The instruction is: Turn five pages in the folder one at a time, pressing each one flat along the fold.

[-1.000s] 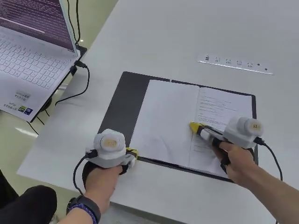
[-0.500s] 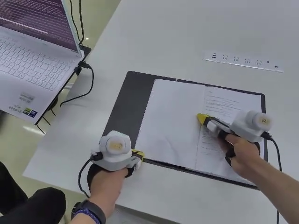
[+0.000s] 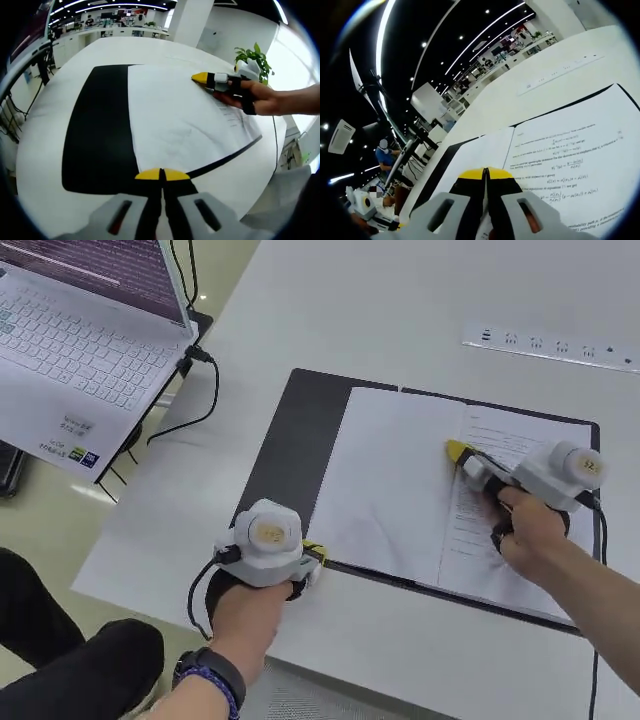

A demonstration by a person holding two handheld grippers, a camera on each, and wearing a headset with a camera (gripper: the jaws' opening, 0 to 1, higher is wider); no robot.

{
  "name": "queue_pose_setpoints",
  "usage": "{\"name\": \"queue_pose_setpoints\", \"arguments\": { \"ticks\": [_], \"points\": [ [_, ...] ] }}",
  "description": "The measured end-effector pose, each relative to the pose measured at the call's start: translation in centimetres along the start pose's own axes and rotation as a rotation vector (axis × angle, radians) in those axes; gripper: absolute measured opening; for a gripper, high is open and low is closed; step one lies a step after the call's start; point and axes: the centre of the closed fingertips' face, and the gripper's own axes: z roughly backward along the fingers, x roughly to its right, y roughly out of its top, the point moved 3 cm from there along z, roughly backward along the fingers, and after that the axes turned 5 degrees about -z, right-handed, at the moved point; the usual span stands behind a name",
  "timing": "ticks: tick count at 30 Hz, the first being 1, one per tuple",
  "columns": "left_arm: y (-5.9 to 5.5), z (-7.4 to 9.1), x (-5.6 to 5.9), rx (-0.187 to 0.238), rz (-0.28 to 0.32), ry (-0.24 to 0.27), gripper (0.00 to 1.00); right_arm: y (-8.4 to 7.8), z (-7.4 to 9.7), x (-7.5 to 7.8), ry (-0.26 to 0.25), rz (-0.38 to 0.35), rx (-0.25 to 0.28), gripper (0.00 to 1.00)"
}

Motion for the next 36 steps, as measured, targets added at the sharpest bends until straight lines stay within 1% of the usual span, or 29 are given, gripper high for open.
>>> {"name": "queue_pose_setpoints", "arguments": {
  "ticks": [4,6,7,9,12,13,14,16,17,18,19,23,24,26,28,29,30,32,34,36],
  "points": [
    [0.0,0.0,0.0,0.001,0.004,0.0,0.0,0.7,-0.7,0.0,-0.014,-0.015,0.03,0.0],
    [0.0,0.0,0.0,0.001,0.005,0.001,0.0,1.1,-1.0,-0.2,-0.029,-0.001,0.048,0.0],
    [0.0,0.0,0.0,0.001,0.006,0.002,0.0,1.2,-1.1,-0.3,-0.035,0.016,0.051,0.0],
    [0.0,0.0,0.0,0.003,0.01,0.002,0.0,1.5,-1.5,-0.5,-0.043,0.024,0.054,0.0],
    [0.0,0.0,0.0,0.003,0.015,0.0,0.0,2.2,-2.2,-0.3,-0.06,0.038,0.052,0.0],
    [0.0,0.0,-0.1,0.003,0.017,0.0,0.0,2.5,-2.6,-0.2,-0.069,0.053,0.052,0.0],
    [0.0,0.0,-0.1,0.003,0.018,0.0,0.0,2.7,-2.8,-0.1,-0.073,0.055,0.052,0.0],
    [0.0,0.0,-0.1,0.002,0.02,0.0,0.0,3.4,-3.1,0.2,-0.083,0.035,0.068,0.0],
    [0.0,0.0,-0.1,0.002,0.024,0.0,0.0,3.9,-3.7,1.0,-0.082,-0.009,0.093,0.0],
    [0.0,0.0,-0.1,0.003,0.029,-0.001,0.0,4.2,-3.9,1.4,-0.076,-0.02,0.098,0.0],
    [0.0,0.0,-0.1,0.003,0.031,-0.002,0.0,4.2,-3.9,1.4,-0.069,-0.008,0.095,0.0],
    [0.1,-0.1,-0.1,0.002,0.029,-0.004,0.0,4.4,-3.8,1.0,-0.052,-0.009,0.097,0.0],
    [0.1,-0.1,-0.1,0.001,0.031,-0.003,0.0,4.6,-4.3,1.9,-0.051,-0.011,0.098,0.0],
    [0.1,-0.2,-0.1,-0.003,0.029,-0.004,0.0,4.5,-4.1,1.6,-0.05,-0.009,0.099,0.0],
    [0.1,-0.2,-0.2,-0.003,0.026,-0.004,0.0,4.7,-4.6,2.5,-0.046,-0.018,0.098,0.0],
    [0.1,-0.2,-0.2,-0.002,0.028,-0.005,0.0,4.7,-4.6,2.5,-0.044,-0.022,0.099,0.0],
    [0.1,-0.2,-0.2,-0.002,0.029,-0.005,0.0,4.6,-4.2,3.0,-0.043,-0.025,0.103,0.0],
    [0.1,-0.2,-0.1,-0.002,0.024,-0.003,0.0,4.3,-4.2,2.6,-0.033,-0.015,0.092,0.0],
    [0.1,-0.1,-0.1,0.0,0.026,-0.002,0.0,4.1,-4.3,3.1,-0.024,-0.014,0.081,0.0],
    [0.1,-0.1,-0.1,0.0,0.033,-0.003,0.0,3.7,-3.8,2.4,-0.02,-0.004,0.07,0.0]
  ]
}}
